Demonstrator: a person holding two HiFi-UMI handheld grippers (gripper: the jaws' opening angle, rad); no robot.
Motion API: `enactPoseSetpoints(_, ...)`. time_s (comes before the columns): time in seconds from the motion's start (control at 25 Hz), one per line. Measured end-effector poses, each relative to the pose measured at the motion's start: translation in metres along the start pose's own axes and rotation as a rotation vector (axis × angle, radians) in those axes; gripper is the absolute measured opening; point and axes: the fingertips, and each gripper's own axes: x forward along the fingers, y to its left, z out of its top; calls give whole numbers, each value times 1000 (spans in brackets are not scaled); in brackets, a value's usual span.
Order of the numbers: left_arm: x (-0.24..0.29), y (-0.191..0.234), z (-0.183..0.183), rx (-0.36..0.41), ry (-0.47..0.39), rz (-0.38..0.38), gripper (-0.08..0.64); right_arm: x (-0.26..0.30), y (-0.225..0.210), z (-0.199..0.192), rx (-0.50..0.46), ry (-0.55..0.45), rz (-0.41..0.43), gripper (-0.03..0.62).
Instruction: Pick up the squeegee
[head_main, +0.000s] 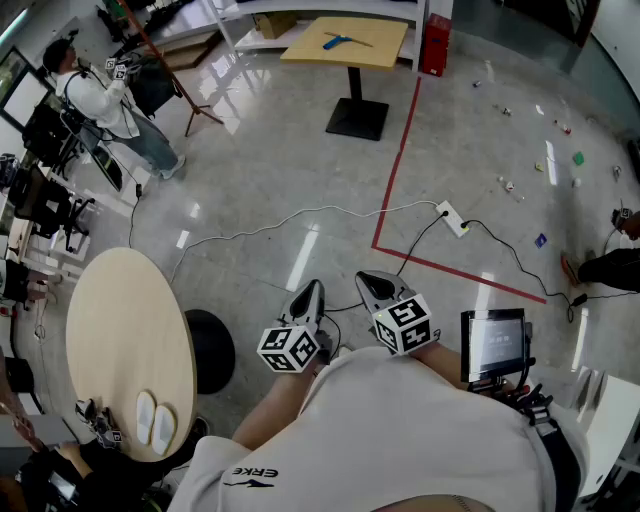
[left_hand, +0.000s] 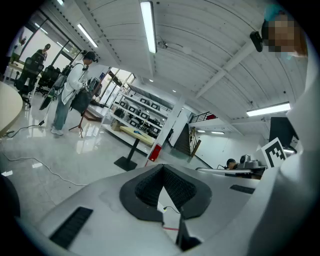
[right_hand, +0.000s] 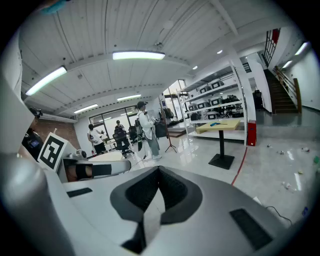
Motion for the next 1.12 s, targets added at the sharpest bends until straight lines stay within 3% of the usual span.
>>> enactPoseSetpoints(0.76,-7,5,1,-17,-11,29,5,1,6,4,25,-16,17,2)
enactPoseSetpoints(1.12,-23,38,11,-37,-46,71,5,29,35,5,-7,-11,63,2)
